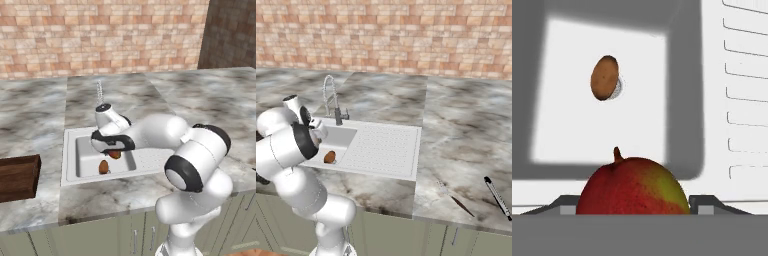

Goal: Pick up all produce items and place them in the sink. Turn on the sink faucet to wash them. Then turn the sink off and put them in the tray.

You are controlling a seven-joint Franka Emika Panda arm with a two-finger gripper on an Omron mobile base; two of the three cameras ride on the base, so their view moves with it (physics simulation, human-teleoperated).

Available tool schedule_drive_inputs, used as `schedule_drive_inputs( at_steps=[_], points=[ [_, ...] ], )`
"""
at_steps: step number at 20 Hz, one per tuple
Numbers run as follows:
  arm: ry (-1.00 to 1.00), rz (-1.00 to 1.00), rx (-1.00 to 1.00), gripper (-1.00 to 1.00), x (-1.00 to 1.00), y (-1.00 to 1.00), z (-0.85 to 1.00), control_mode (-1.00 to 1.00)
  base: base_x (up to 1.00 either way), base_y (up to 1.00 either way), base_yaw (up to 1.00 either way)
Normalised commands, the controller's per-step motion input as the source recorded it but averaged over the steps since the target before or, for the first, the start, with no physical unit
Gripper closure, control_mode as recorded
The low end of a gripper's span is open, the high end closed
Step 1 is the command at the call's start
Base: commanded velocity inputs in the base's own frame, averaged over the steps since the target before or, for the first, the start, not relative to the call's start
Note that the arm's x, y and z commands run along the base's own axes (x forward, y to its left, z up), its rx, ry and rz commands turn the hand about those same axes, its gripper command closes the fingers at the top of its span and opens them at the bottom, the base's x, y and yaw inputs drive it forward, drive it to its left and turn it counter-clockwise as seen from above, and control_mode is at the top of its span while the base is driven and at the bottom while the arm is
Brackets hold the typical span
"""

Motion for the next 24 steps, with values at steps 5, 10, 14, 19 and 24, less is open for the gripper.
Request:
schedule_drive_inputs(
  at_steps=[5,10,14,19,24],
  points=[
    [0.09,-0.01,0.00,1.00,0.35,0.06,-0.22,-1.00,0.00,0.00,0.00],
    [0.14,0.00,0.00,1.00,0.25,0.00,-0.29,-1.00,0.00,0.00,0.00],
    [0.12,-0.01,0.00,1.00,0.28,0.01,-0.25,-1.00,0.00,0.00,0.00],
    [0.10,-0.04,0.00,1.00,0.33,0.07,-0.28,-1.00,0.00,0.00,0.00],
    [0.02,-0.04,0.00,1.00,0.20,0.08,-0.33,-1.00,0.00,0.00,0.00]
  ],
)
